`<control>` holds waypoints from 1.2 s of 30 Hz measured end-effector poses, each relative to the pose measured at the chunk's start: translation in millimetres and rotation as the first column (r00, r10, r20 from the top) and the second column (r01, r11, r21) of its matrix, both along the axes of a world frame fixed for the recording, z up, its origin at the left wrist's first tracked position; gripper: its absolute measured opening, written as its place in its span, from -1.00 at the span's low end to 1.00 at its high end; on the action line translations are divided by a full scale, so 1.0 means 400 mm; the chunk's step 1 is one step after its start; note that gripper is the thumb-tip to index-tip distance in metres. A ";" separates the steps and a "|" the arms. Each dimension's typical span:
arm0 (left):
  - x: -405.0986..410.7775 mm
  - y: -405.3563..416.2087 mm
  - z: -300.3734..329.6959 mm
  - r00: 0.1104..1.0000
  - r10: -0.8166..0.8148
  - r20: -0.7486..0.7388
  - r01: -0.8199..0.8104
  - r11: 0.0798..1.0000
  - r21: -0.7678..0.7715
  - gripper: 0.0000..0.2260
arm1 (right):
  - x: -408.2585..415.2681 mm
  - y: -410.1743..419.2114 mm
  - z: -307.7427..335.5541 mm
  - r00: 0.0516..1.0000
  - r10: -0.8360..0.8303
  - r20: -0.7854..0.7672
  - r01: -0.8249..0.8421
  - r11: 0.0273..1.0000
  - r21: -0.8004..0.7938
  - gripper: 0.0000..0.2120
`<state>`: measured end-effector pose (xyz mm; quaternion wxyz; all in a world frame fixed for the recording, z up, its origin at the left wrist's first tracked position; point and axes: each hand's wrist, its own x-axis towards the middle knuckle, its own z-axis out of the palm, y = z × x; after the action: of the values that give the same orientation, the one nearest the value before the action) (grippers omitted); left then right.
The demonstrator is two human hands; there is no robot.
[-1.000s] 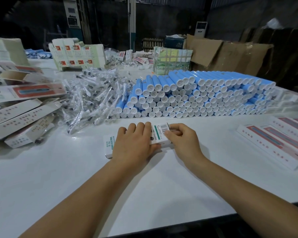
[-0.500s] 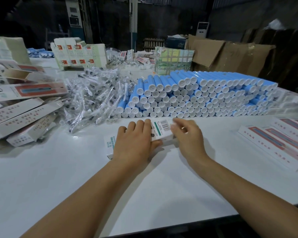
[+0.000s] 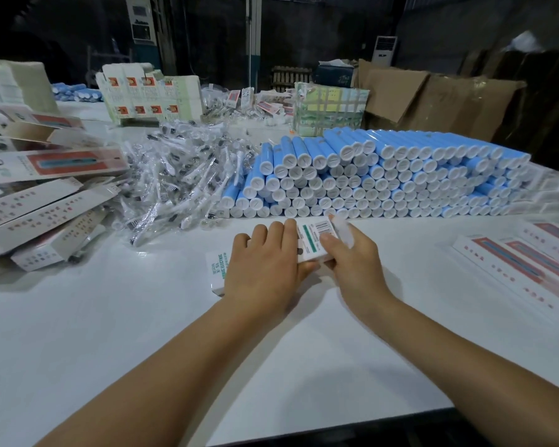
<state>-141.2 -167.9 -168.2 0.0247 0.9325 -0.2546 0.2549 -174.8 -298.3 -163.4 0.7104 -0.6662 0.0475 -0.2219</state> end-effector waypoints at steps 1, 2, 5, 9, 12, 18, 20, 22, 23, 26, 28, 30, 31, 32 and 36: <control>-0.003 -0.002 -0.002 1.000 -0.004 0.003 0.004 1.000 0.010 -0.28 | -0.007 0.005 -0.002 0.999 -0.054 0.007 0.054 0.982 -0.181 -0.71; -0.008 -0.003 -0.002 1.000 -0.005 0.006 0.005 1.000 0.016 -0.29 | -0.013 0.009 -0.004 0.996 -0.091 0.019 0.092 0.947 -0.309 -0.69; -0.018 -0.003 0.002 1.000 0.009 0.028 -0.010 1.000 0.026 -0.32 | -0.017 0.020 -0.010 0.985 -0.173 0.030 0.166 0.861 -0.481 -0.69; -0.026 -0.004 0.007 0.999 0.012 0.043 -0.013 0.999 0.033 -0.33 | -0.020 0.021 -0.017 0.982 -0.188 0.020 0.168 0.820 -0.547 -0.59; -0.030 -0.003 0.007 0.999 0.006 0.051 -0.007 1.000 0.029 -0.35 | -0.028 0.022 -0.012 0.987 -0.163 -0.006 0.138 0.854 -0.501 -0.59; -0.017 0.004 0.012 1.000 0.000 -0.003 0.000 1.000 -0.002 -0.30 | -0.016 -0.017 0.021 0.990 0.138 -0.039 -0.114 0.921 0.373 -0.71; -0.016 0.008 0.012 1.000 -0.003 0.010 0.003 1.000 -0.001 -0.31 | -0.018 -0.019 0.022 0.985 0.170 -0.015 -0.152 0.911 0.384 -0.71; -0.016 0.012 0.010 0.999 -0.020 0.039 0.021 1.000 -0.018 -0.32 | -0.017 -0.019 0.017 0.986 0.167 0.001 -0.155 0.912 0.379 -0.73; -0.017 0.014 0.010 0.998 -0.031 0.055 0.033 0.999 -0.033 -0.33 | -0.016 -0.021 0.015 0.988 0.156 0.003 -0.145 0.913 0.381 -0.74; -0.019 0.017 0.012 0.997 -0.051 0.053 0.053 0.998 -0.042 -0.34 | -0.012 -0.024 0.014 0.992 0.127 -0.008 -0.116 0.927 0.356 -0.68; -0.022 0.017 0.014 0.998 -0.044 0.046 0.045 0.999 -0.020 -0.34 | -0.011 -0.022 0.011 0.993 0.117 -0.023 -0.105 0.945 0.308 -0.65; -0.023 0.018 0.013 0.997 -0.040 0.066 0.039 0.999 0.007 -0.35 | -0.012 -0.019 0.008 0.994 0.096 -0.046 -0.080 0.957 0.280 -0.67; -0.024 0.019 0.012 0.996 -0.042 0.082 0.041 0.999 0.014 -0.36 | -0.011 -0.018 0.006 0.995 0.087 -0.057 -0.067 0.957 0.281 -0.68; -0.025 0.019 0.011 0.994 -0.046 0.101 0.044 0.999 0.016 -0.37 | -0.009 -0.018 0.003 0.995 0.072 -0.069 -0.050 0.958 0.283 -0.69; -0.026 0.015 0.001 0.981 -0.080 0.176 0.078 0.997 0.018 -0.39 | -0.006 -0.013 -0.004 0.994 0.019 -0.109 0.013 0.956 0.292 -0.70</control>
<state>-151.6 -161.9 -167.7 0.0068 0.8956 -0.2940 0.3339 -177.0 -303.3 -164.9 0.7977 -0.5652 0.1179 -0.1743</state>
